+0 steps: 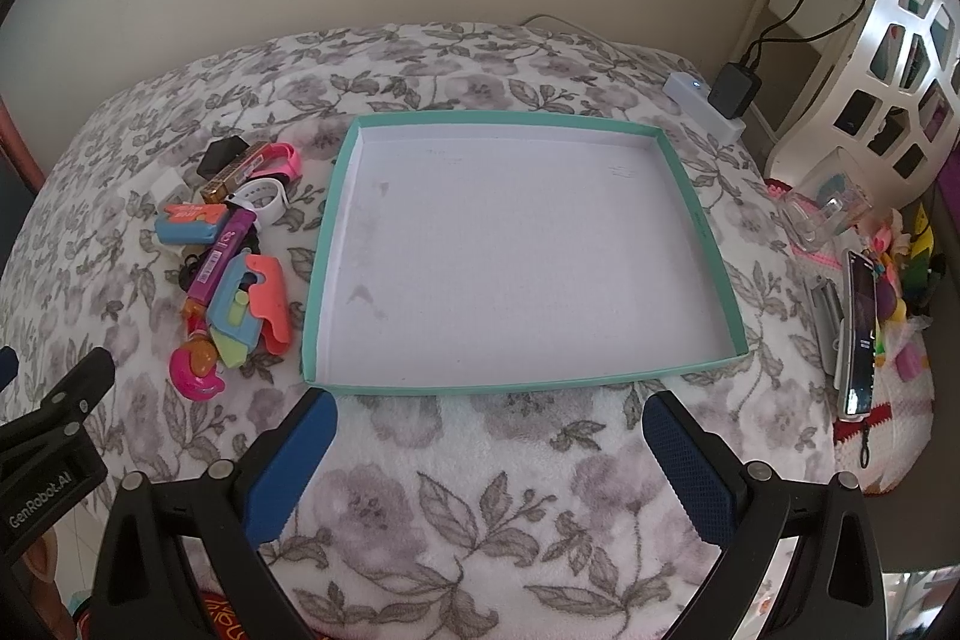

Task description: Organize rigid objects

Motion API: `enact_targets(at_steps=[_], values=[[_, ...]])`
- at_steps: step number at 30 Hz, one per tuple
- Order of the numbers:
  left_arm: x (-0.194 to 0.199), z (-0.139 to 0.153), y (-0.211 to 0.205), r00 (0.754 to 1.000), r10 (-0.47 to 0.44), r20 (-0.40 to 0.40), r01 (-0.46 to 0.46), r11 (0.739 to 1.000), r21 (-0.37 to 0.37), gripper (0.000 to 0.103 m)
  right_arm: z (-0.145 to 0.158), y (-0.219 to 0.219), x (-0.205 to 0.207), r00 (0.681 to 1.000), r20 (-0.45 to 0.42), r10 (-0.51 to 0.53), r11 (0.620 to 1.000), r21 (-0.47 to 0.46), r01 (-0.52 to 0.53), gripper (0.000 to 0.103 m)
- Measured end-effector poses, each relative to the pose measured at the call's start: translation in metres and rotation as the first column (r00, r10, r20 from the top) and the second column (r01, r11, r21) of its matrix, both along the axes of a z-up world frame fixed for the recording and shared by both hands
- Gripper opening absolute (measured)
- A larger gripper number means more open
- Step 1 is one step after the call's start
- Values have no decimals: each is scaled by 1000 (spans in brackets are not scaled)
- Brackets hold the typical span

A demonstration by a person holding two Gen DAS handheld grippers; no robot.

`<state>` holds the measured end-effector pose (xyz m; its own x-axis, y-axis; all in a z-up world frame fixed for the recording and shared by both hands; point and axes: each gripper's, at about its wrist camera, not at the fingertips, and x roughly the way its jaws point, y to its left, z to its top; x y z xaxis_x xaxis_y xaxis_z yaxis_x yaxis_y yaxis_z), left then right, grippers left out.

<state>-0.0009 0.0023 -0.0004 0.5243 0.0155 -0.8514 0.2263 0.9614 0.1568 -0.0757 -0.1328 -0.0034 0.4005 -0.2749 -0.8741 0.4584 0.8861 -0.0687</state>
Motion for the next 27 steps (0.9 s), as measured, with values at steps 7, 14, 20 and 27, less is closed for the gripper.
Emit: enact_targets(at_steps=[7,14,20,27], values=[[11,-4,0,1000,1,-1,-1,1000,0,103,1,3,14,999,-16,43,999,1,-43,103],[46,0,23,998,62,-29,-65,990,-129,103,14,8,42,995,26,100,995,0,-100,103],[67,-2,35,994,110,-9,-109,969,-222,103,19,7,73,992,75,101,992,74,-107,103],[93,-23,31,990,116,-84,-128,980,-152,103,7,15,99,987,92,132,975,170,-146,103]])
